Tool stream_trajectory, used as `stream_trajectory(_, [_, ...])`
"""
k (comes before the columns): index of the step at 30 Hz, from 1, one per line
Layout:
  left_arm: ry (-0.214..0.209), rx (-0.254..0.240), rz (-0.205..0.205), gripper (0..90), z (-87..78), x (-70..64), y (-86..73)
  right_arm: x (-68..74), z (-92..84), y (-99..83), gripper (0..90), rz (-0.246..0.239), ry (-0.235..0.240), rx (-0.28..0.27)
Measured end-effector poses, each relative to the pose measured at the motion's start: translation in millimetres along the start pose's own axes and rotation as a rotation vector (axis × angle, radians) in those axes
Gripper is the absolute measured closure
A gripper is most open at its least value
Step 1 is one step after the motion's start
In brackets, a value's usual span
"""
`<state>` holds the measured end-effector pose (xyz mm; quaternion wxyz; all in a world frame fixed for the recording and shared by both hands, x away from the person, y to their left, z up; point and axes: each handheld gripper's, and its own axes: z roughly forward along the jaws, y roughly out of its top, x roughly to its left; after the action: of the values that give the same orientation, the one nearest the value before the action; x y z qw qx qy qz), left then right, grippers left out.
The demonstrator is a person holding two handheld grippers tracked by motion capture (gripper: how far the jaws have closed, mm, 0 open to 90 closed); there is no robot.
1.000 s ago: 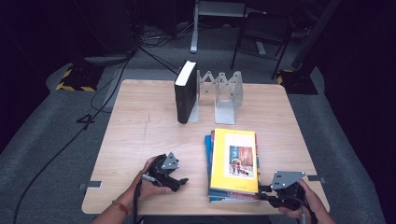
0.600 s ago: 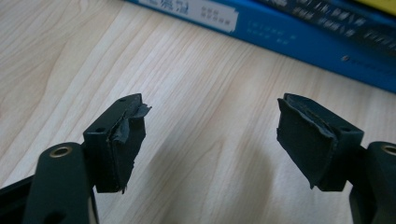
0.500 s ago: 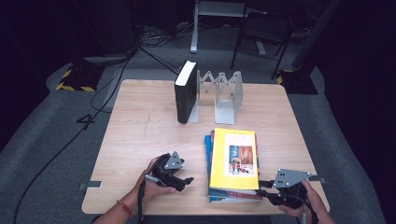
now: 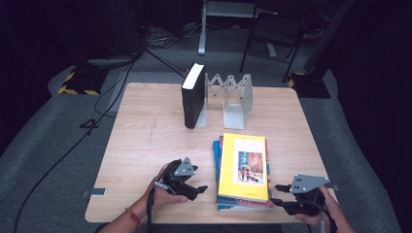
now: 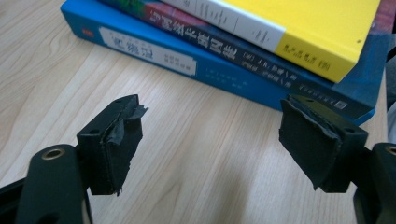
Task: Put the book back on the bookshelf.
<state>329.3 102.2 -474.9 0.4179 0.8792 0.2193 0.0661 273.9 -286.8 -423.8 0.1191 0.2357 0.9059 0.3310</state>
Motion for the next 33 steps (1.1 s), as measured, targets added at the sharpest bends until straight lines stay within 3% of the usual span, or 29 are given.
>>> stream_trajectory(3, [0.008,-0.001,-0.004,22.0,2.8,-0.4,2.8,-3.5,-0.7,-0.7,57.8,0.022,-0.019,-0.023])
stream_trajectory(5, [0.036,0.01,0.006,22.8,7.4,-2.1,5.9,-5.4,-0.4,-0.3,57.3,0.032,-0.018,-0.042])
stream_trajectory(9, [0.04,0.02,0.032,23.2,20.9,-1.5,13.3,-7.5,2.9,5.4,48.9,0.054,0.001,-0.103])
stream_trajectory(16, [0.032,0.021,0.044,23.1,23.8,-3.4,16.4,-5.8,19.5,12.2,35.7,0.061,0.007,-0.07])
stream_trajectory(18, [0.033,0.007,0.046,23.1,21.5,-4.8,17.3,-8.2,24.0,11.2,31.9,0.098,0.028,-0.074])
stream_trajectory(21, [0.033,-0.02,0.052,23.1,14.3,-8.6,20.5,-9.7,24.6,10.0,30.0,0.104,0.058,-0.07])
stream_trajectory(23, [0.026,-0.052,0.065,23.1,7.8,-14.2,24.1,-6.7,23.2,7.8,32.1,0.066,0.094,-0.06])
stream_trajectory(26, [-0.001,-0.077,0.077,23.1,3.9,-21.7,29.4,1.1,19.2,4.2,44.9,-0.028,0.095,-0.022])
stream_trajectory(29, [-0.023,-0.075,0.098,23.3,6.6,-29.9,34.0,3.8,18.4,3.1,55.3,-0.04,0.074,0.002])
stream_trajectory(33, [-0.038,-0.073,0.115,23.4,10.1,-35.2,36.8,3.3,18.4,3.6,57.1,-0.042,0.074,0.019])
